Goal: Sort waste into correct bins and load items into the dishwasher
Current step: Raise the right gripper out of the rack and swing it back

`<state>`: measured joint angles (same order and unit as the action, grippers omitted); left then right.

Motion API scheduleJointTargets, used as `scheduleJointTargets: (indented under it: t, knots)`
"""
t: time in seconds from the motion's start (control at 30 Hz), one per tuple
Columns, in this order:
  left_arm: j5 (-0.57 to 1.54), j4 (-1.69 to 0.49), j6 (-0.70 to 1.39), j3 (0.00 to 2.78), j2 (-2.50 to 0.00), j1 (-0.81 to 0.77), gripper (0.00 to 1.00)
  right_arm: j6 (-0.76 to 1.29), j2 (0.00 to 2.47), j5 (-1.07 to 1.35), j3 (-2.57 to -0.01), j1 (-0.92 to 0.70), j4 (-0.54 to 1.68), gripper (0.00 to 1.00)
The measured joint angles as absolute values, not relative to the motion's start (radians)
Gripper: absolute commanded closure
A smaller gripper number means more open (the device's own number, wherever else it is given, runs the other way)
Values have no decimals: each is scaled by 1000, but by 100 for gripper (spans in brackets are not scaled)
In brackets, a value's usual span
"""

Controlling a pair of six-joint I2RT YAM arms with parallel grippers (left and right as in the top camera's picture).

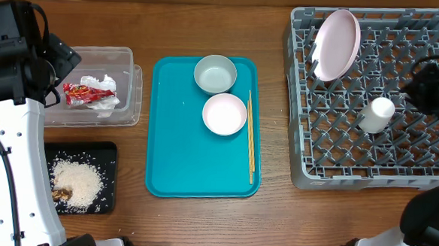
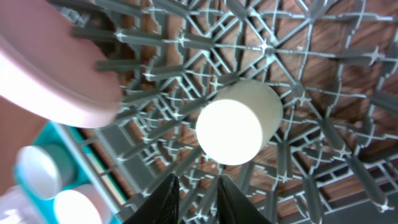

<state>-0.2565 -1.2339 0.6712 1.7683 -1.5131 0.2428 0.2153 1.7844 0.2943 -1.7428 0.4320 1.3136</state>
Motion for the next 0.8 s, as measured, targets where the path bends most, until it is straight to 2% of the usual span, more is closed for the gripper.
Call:
scheduleJointTargets:
  t: [0.07, 0.17, 0.3, 0.5, 0.8]
  knots:
    - [-257, -1234, 671, 1768, -1513, 243, 0, 231, 1784, 242, -1717, 398, 1296, 79]
    - [-257, -1234, 671, 1768, -1513, 243, 0, 248, 1790, 192, -1667, 374, 1267, 89]
    - [-257, -1234, 671, 1768, -1513, 243, 0, 259, 1794, 158, -1607, 372, 1218, 96]
    - [-257, -1234, 671, 1768, -1513, 243, 0, 280, 1795, 114, -1517, 373, 1119, 96]
    - [-257, -1234, 671, 1768, -1513, 243, 0, 292, 1795, 96, -1505, 373, 1114, 96]
